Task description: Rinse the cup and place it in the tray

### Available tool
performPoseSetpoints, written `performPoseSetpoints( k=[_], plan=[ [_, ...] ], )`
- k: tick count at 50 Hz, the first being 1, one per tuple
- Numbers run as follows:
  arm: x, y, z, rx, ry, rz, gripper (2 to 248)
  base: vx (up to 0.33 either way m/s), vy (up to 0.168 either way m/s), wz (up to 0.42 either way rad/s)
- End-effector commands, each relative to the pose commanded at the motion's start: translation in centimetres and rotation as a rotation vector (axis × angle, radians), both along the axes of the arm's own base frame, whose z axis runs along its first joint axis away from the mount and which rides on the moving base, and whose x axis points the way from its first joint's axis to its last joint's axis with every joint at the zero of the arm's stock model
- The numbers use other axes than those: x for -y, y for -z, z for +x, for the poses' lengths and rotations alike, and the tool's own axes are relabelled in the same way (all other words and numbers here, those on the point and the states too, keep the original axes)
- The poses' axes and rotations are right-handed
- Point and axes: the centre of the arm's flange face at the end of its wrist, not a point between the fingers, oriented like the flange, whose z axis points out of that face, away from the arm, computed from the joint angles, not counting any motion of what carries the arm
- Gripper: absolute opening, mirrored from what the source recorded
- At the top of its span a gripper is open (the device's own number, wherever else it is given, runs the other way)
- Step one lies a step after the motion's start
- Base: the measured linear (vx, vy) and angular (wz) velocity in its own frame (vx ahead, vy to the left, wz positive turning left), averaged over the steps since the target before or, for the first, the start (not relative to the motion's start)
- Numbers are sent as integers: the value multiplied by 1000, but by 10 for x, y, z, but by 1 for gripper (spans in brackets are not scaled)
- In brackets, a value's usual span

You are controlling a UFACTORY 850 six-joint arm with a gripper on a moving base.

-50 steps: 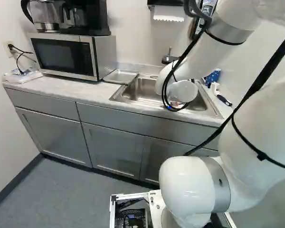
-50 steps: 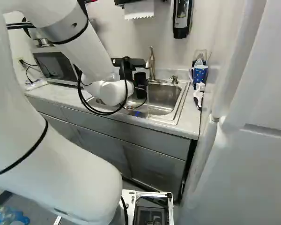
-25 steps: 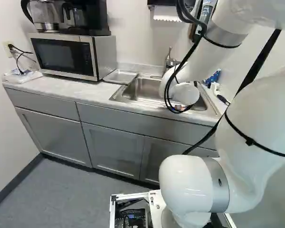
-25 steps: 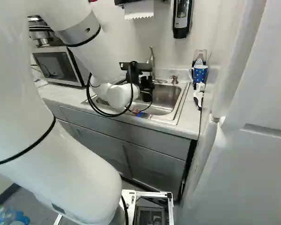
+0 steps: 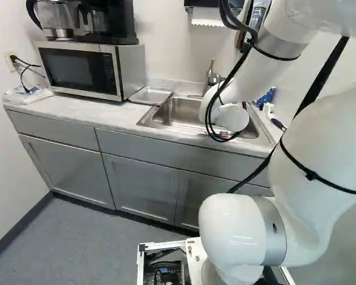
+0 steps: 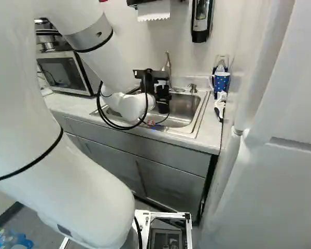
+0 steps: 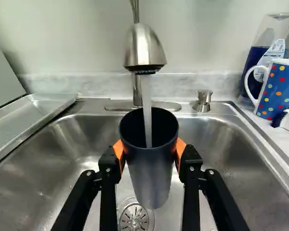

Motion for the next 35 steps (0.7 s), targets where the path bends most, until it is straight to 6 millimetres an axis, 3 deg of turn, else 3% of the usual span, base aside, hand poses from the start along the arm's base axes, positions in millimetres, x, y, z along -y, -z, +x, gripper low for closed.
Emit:
performPoseSetpoints(
  k=[35],
  plan=[
    [0, 0, 0, 0, 0, 0, 122, 0, 0, 0]
  ],
)
